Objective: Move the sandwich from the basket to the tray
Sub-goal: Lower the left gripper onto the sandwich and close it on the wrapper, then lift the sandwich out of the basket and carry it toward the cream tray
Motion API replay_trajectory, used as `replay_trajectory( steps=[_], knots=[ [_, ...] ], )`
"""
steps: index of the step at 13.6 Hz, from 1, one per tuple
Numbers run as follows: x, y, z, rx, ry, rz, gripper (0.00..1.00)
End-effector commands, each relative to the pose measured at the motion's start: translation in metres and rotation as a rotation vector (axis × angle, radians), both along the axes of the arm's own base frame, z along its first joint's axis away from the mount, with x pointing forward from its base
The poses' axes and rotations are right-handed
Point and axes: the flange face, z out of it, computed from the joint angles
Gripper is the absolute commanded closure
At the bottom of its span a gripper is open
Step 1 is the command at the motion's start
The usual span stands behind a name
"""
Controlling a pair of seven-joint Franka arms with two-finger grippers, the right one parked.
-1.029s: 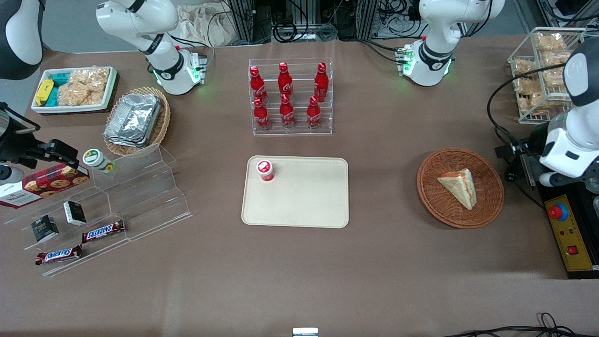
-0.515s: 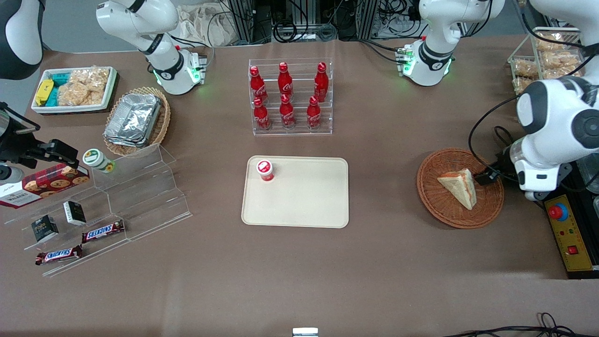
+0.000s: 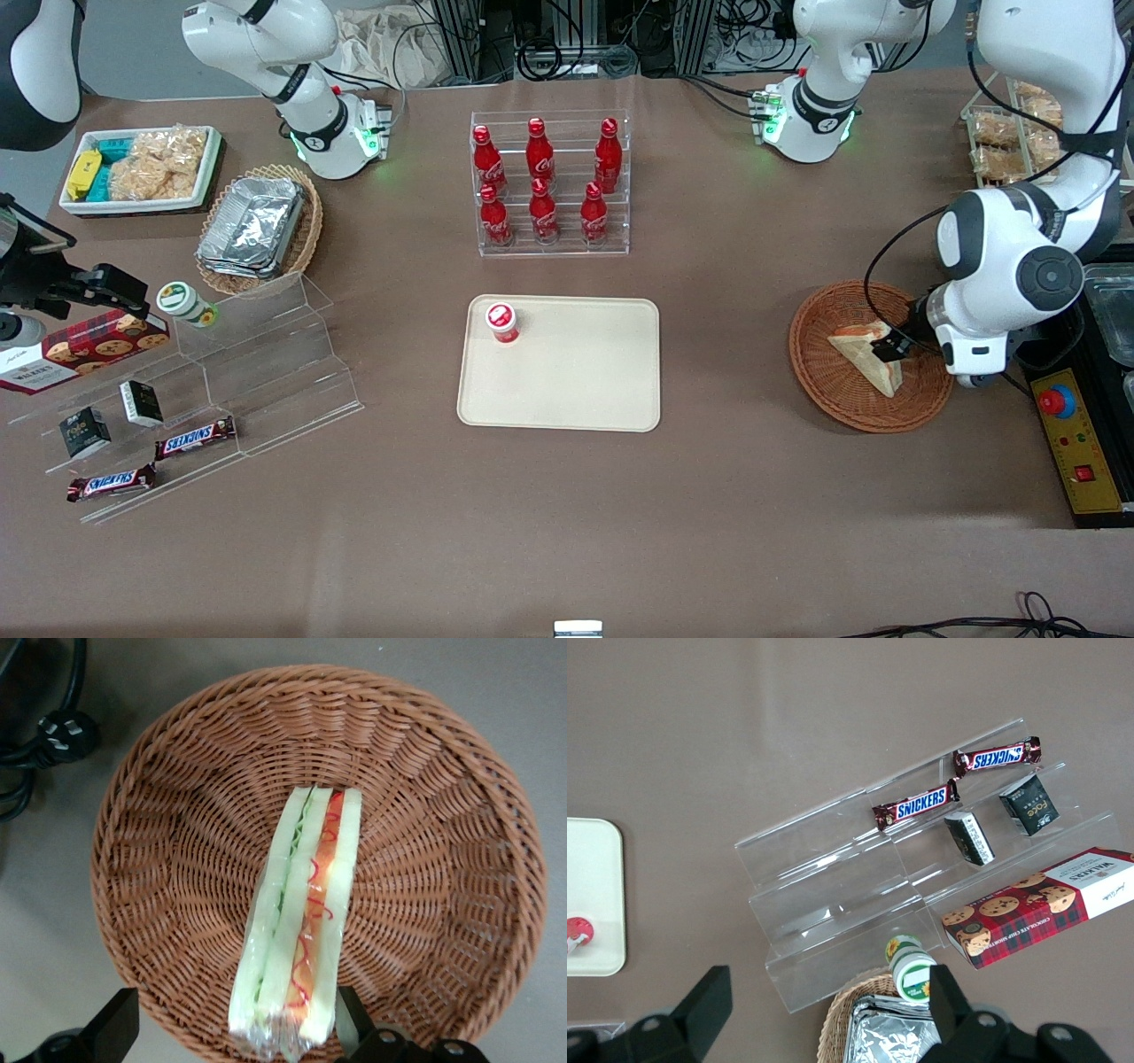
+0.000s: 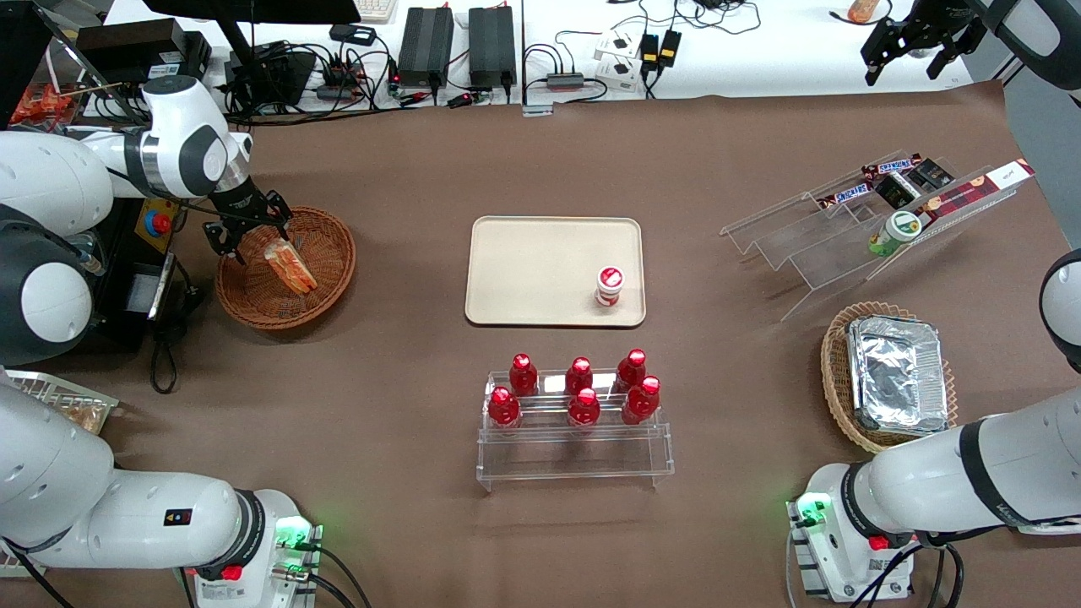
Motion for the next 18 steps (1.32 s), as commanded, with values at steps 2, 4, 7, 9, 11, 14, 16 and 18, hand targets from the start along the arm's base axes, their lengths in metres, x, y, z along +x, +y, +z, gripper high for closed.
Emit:
replay_trajectory(
  steps=[2, 4, 7, 9, 11, 14, 16, 18],
  knots=[
    [0.001, -0.002, -0.018, 0.017, -0.012, 0.038, 0.0],
    [0.0, -0.003, -0.03, 0.018, 0.002, 0.04, 0.0],
    [0.001, -0.008, -0.043, 0.022, -0.001, 0.047, 0.52],
    [0.003, -0.01, -0.039, 0.022, -0.009, 0.054, 1.0],
    [0.009, -0.012, -0.022, 0.018, -0.031, 0.034, 1.0],
    [0.031, -0.016, 0.03, 0.006, 0.017, -0.047, 1.0],
    [0.043, -0.038, 0.084, -0.021, 0.059, -0.161, 1.0],
    [0.058, -0.073, 0.134, -0.054, 0.061, -0.293, 1.0]
  ],
)
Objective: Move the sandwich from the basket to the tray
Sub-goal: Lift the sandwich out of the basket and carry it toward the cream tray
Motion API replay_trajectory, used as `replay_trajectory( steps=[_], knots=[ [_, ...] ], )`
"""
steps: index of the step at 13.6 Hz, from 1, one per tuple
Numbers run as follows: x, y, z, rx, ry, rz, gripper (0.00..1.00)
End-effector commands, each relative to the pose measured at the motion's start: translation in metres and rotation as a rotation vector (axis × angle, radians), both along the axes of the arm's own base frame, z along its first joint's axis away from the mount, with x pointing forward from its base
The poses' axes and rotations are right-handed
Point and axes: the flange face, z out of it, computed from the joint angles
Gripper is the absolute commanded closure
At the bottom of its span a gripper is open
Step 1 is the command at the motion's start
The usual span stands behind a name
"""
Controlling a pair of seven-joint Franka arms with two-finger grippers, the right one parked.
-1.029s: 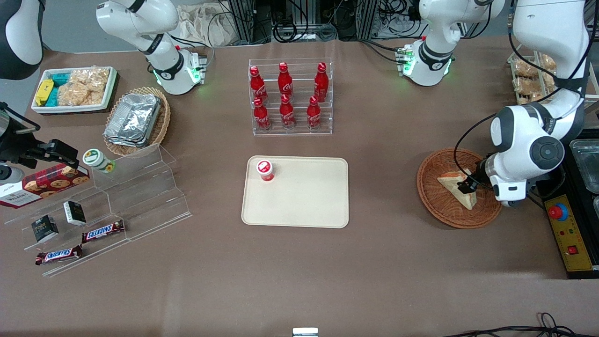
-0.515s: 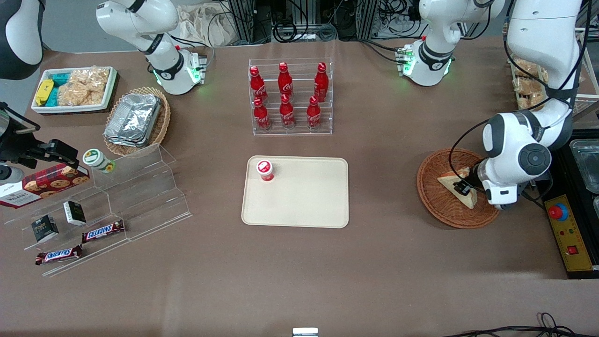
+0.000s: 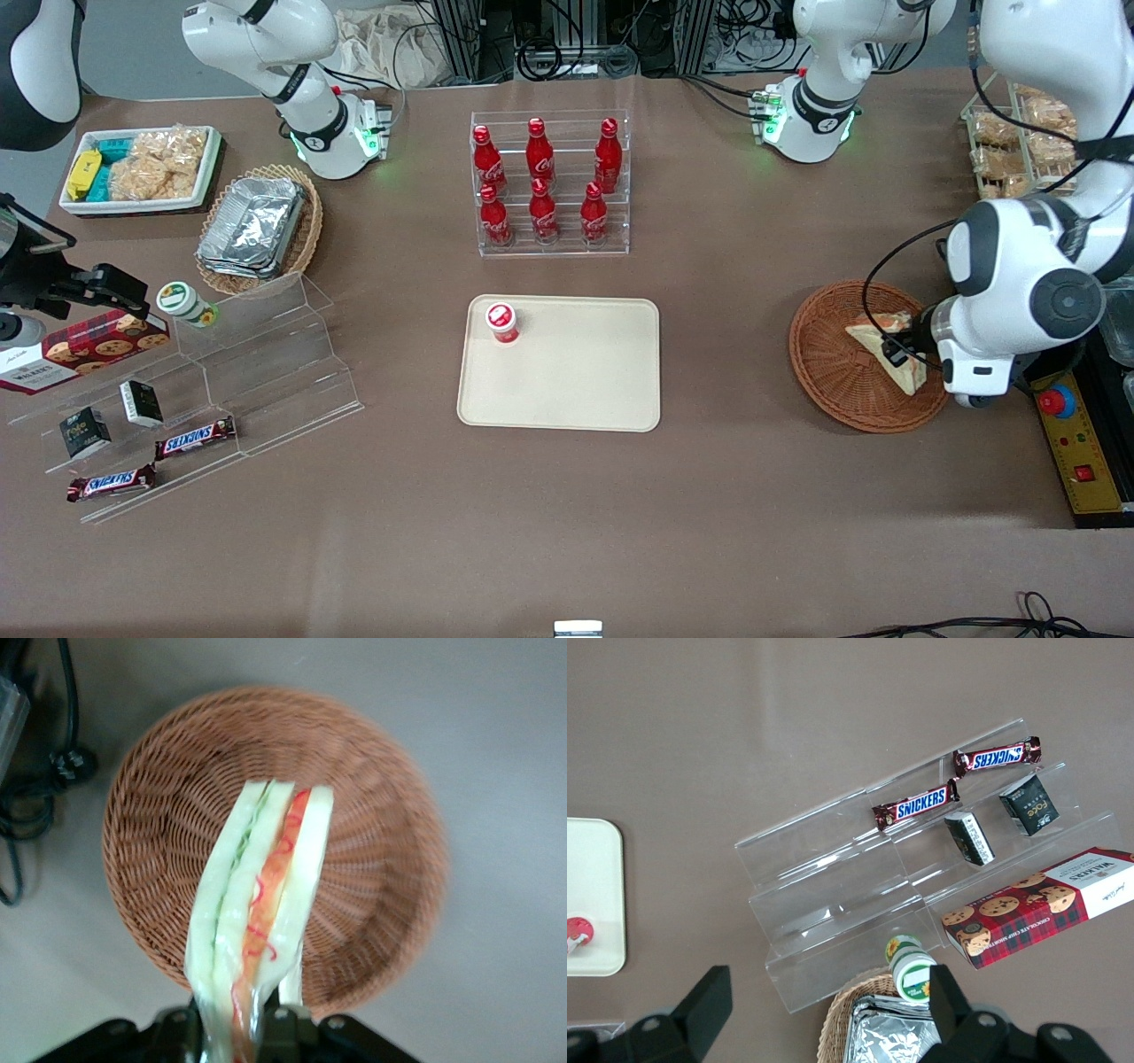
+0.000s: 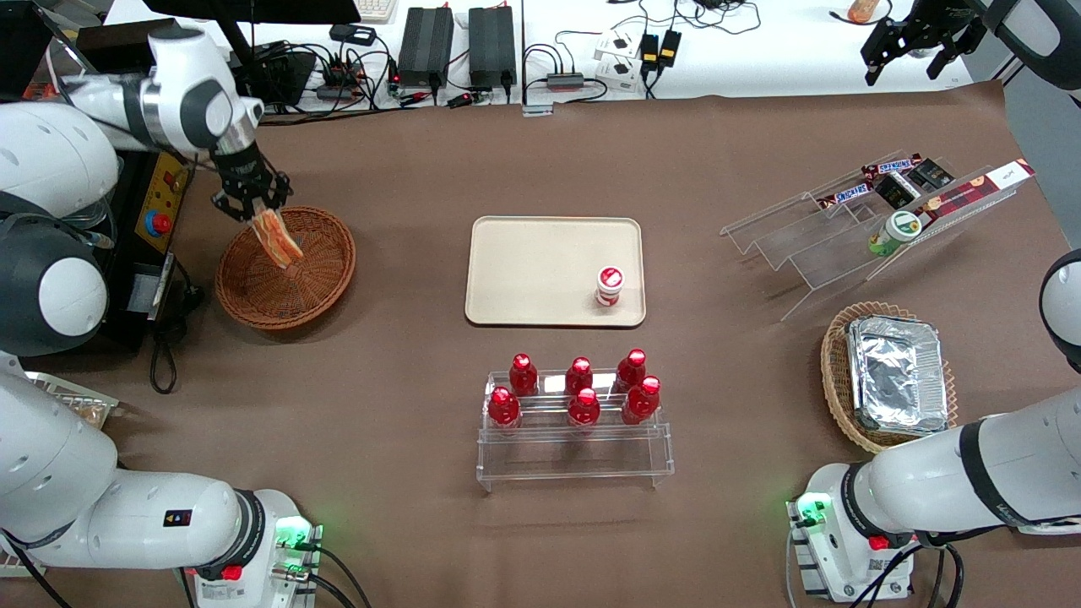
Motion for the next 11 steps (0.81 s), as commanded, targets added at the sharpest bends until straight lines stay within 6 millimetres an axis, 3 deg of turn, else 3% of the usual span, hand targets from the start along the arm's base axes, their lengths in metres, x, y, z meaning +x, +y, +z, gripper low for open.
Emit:
replay_trajectory(
  steps=[1, 3, 6, 8, 11],
  knots=[
    [0.018, -0.048, 0.064, -0.052, 0.015, -0.183, 1.0],
    [0.019, -0.106, 0.089, -0.097, 0.008, -0.317, 1.0],
    [-0.002, -0.213, 0.082, -0.166, -0.027, -0.472, 1.0],
    [-0.005, -0.261, 0.058, -0.206, -0.06, -0.458, 1.0],
    [-0.002, -0.317, -0.001, -0.287, -0.091, -0.486, 1.0]
  ],
)
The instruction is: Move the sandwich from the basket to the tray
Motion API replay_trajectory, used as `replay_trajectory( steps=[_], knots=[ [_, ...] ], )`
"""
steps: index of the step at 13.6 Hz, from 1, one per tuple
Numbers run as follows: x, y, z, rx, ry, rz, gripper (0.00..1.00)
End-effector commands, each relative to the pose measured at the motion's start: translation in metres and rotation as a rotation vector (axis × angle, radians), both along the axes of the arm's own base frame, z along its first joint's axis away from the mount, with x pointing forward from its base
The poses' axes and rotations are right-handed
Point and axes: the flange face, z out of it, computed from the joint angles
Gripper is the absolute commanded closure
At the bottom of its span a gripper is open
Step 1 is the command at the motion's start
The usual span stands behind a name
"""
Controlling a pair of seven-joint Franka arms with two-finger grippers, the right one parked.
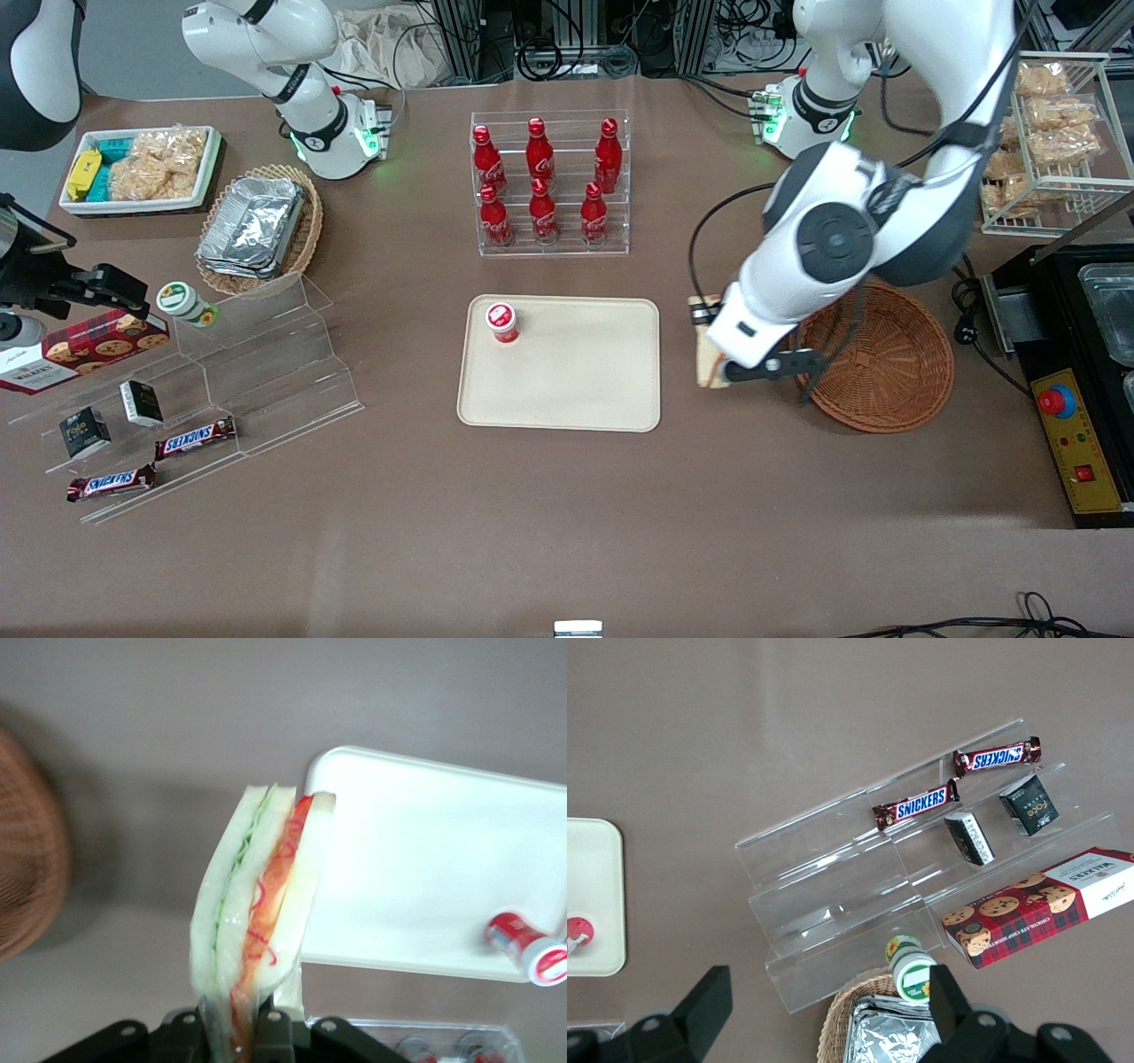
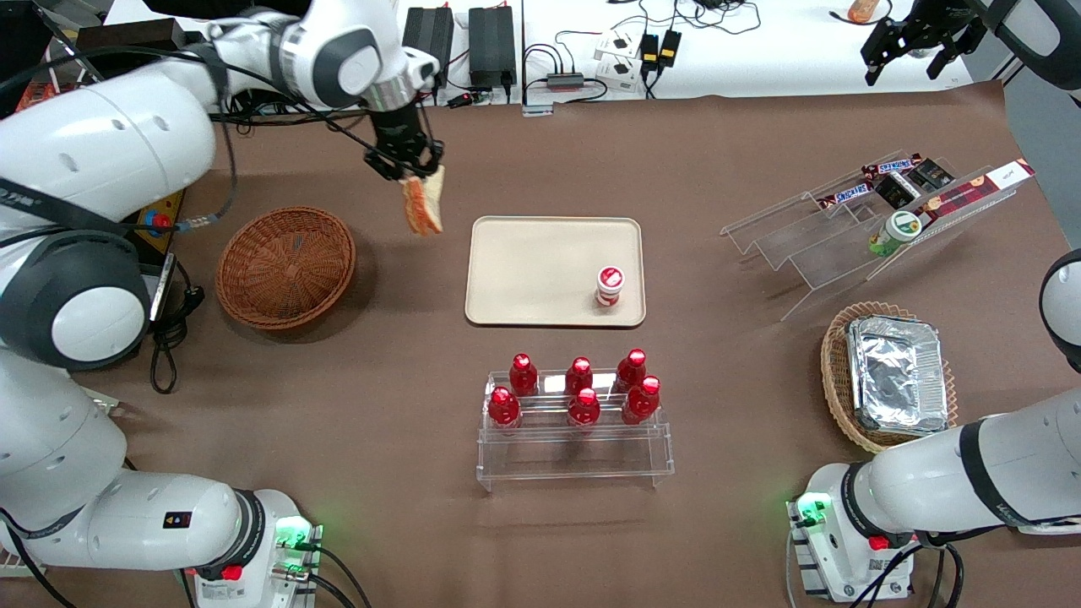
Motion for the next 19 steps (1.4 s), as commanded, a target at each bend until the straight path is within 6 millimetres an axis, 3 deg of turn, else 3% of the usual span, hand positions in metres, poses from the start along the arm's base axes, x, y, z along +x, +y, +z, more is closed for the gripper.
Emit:
replay_trajectory(
  steps=[1, 3, 6, 8, 9, 10, 11, 12, 15, 19],
  knots=[
    [0.013, -0.046, -0.051, -0.057, -0.013, 0.005, 1.0],
    [0.01, -0.083, -0.09, -0.02, -0.018, -0.014, 1.0],
    [0.005, -0.093, -0.14, 0.025, 0.024, -0.033, 1.0],
    [-0.006, -0.103, -0.157, 0.04, 0.047, -0.059, 0.86],
    [-0.006, -0.103, -0.158, 0.04, 0.05, -0.056, 0.63],
    [-0.006, -0.103, -0.158, 0.043, 0.05, -0.055, 0.01],
    [-0.004, -0.1, -0.154, 0.045, 0.049, -0.049, 0.0],
    [-0.001, -0.097, -0.145, 0.044, 0.042, -0.04, 0.0],
    [0.0, -0.084, -0.079, 0.086, 0.011, -0.037, 0.0],
    [0.02, 0.003, 0.021, 0.135, -0.024, 0.075, 0.0]
  ],
)
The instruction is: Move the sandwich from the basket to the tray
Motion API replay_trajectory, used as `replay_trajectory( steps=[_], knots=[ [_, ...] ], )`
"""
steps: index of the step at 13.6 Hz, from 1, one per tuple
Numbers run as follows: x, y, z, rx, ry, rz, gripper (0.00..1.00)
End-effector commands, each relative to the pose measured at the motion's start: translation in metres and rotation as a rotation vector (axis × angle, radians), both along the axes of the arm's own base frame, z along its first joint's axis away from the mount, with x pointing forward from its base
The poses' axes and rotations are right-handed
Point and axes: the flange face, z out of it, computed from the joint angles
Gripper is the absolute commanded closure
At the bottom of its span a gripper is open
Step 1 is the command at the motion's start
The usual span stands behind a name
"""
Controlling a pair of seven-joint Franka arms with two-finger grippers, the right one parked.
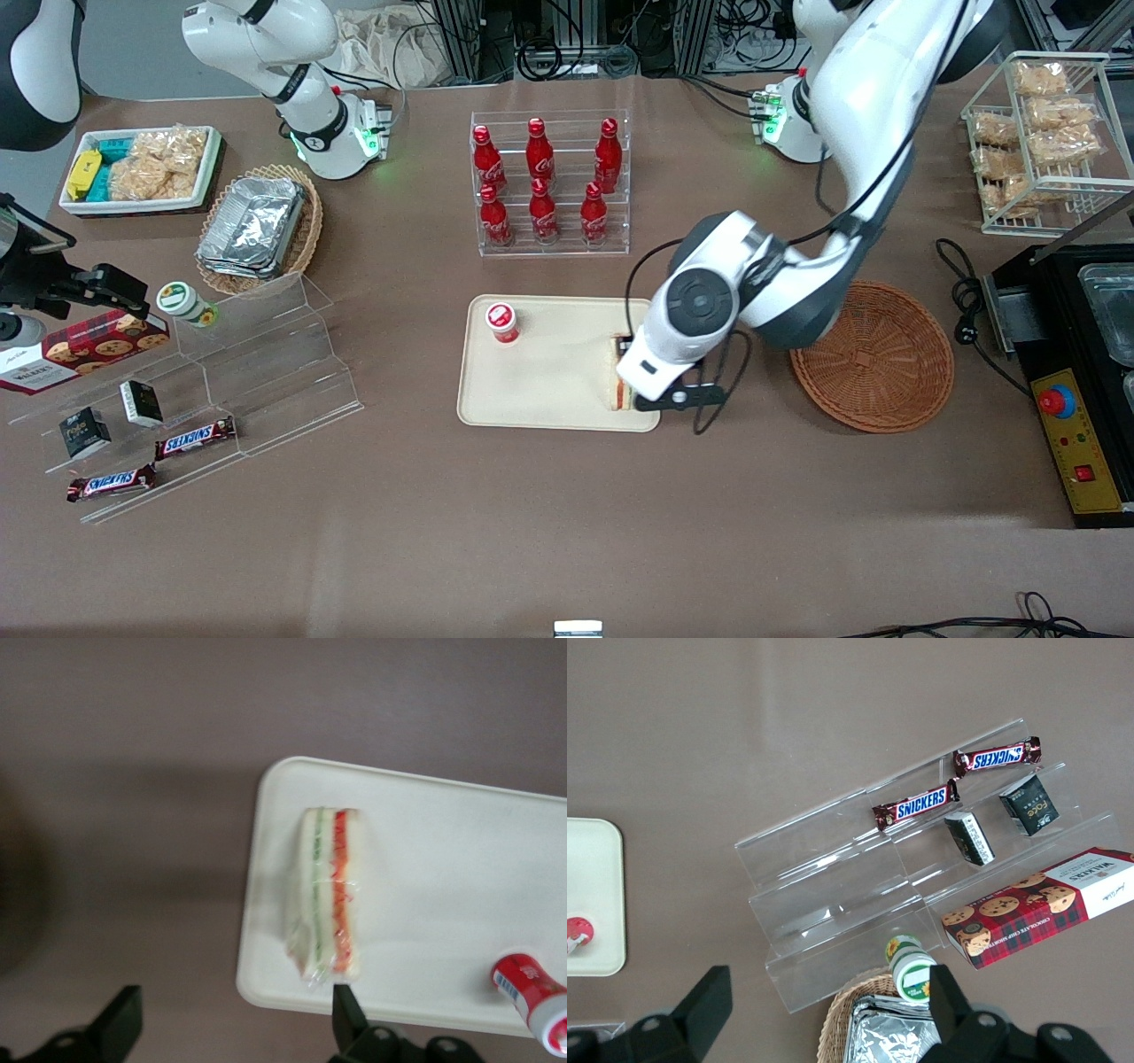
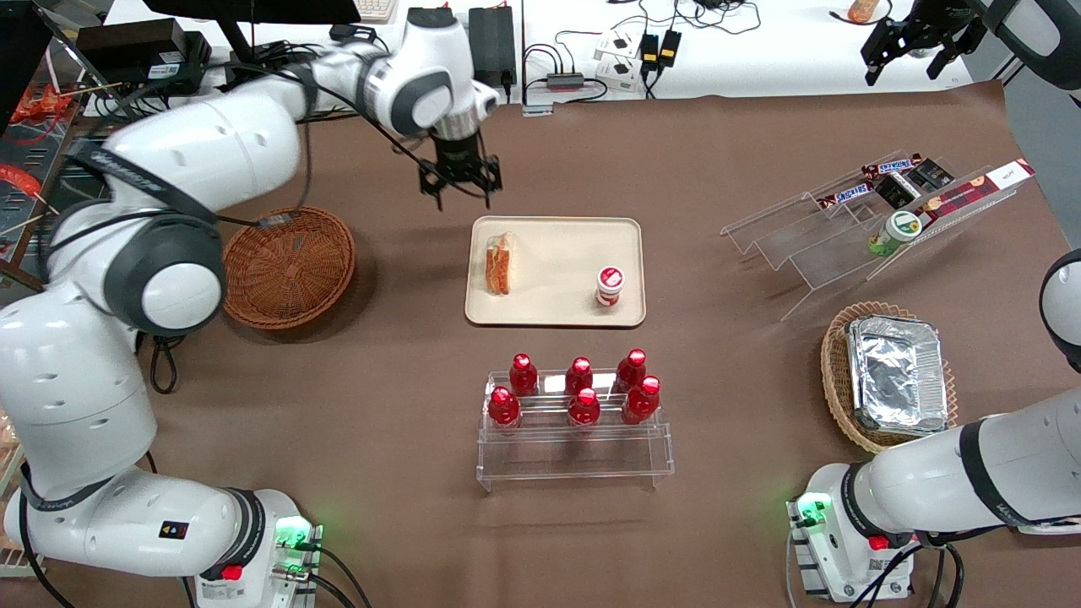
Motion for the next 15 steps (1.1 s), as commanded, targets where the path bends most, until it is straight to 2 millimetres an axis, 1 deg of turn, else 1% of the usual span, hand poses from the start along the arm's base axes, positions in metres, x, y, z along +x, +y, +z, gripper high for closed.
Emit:
replay_trajectory(
  steps=[1, 3, 4, 5, 6, 8, 9, 10, 11, 12, 14, 15],
  knots=[
    [0.001, 0.062, 0.061, 0.049, -0.018, 0.071, 0.0],
    [-0.007, 0.097, 0.084, 0.07, -0.029, 0.055, 0.0],
    [-0.006, 0.122, 0.089, 0.076, -0.028, 0.052, 0.0],
    [-0.004, 0.153, 0.096, 0.085, -0.03, 0.055, 0.0],
    [-0.014, 0.171, 0.103, 0.071, -0.024, 0.021, 0.0],
    [-0.035, 0.227, 0.119, 0.034, -0.027, -0.049, 0.0],
    [-0.046, 0.249, 0.119, 0.032, -0.027, -0.086, 0.0],
    [-0.052, 0.274, 0.122, 0.028, -0.034, -0.112, 0.0],
    [-0.052, 0.287, 0.124, 0.022, -0.027, -0.148, 0.0],
    [-0.047, 0.292, 0.128, 0.028, -0.036, -0.164, 0.0],
    [-0.027, 0.293, 0.135, 0.031, -0.041, -0.165, 0.0],
    [-0.018, 0.291, 0.138, 0.027, -0.014, -0.168, 0.0]
  ],
)
